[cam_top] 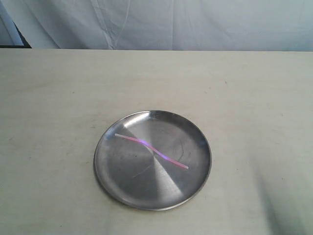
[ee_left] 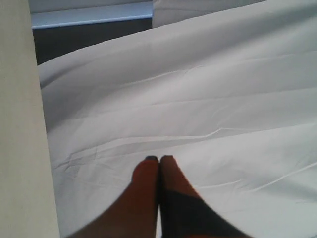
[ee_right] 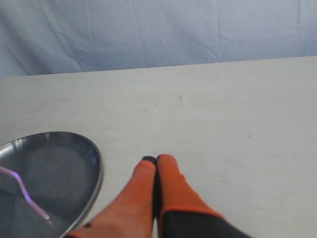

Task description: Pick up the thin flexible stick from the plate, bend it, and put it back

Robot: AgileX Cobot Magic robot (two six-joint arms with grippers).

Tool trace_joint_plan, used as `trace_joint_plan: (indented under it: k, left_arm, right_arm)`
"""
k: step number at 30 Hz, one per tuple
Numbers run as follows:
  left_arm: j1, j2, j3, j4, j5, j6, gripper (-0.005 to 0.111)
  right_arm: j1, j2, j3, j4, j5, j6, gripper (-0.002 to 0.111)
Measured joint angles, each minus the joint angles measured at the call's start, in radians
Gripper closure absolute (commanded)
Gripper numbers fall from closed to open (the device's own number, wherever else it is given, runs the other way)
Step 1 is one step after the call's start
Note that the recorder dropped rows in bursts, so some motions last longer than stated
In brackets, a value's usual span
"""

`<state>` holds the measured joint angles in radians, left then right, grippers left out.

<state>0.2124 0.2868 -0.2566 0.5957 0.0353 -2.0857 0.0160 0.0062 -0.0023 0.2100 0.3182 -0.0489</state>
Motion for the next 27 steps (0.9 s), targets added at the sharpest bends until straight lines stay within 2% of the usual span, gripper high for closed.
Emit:
trace_joint_plan:
  k: [9, 13, 15, 19, 21, 24, 27]
  left_arm:
    - [0.0, -0.028, 0.121, -0.017, -0.15, 0.004, 0.107]
    - [0.0, -0.09, 0.187, -0.061, -0.195, 0.151, 0.107]
    - [0.0, -0.121, 0.207, -0.145, -0.229, 0.329, 0.107]
    - [0.0, -0.165, 0.217, -0.329, -0.337, 0.894, 0.107]
    - [0.0, -0.175, 0.217, -0.385, -0.36, 1.118, 0.107]
    - [0.0, -0.184, 0.217, -0.436, -0.295, 1.466, 0.107]
    - [0.0, -0.189, 0.232, -0.451, -0.161, 1.662, 0.107]
  right_arm:
    - [0.0, 0.0, 0.0, 0.0, 0.0, 0.0, 0.108]
    - [0.0, 0.0, 0.0, 0.0, 0.0, 0.002, 0.108]
    - [0.0, 0.0, 0.0, 0.0, 0.0, 0.002, 0.108]
    - [0.0, 0.0, 0.0, 0.002, 0.0, 0.002, 0.108]
    - [0.0, 0.0, 0.0, 0.002, 0.0, 0.002, 0.108]
    - [0.0, 0.0, 0.0, 0.002, 0.0, 0.002, 0.108]
    - [0.0, 0.0, 0.0, 0.002, 0.0, 0.002, 0.108]
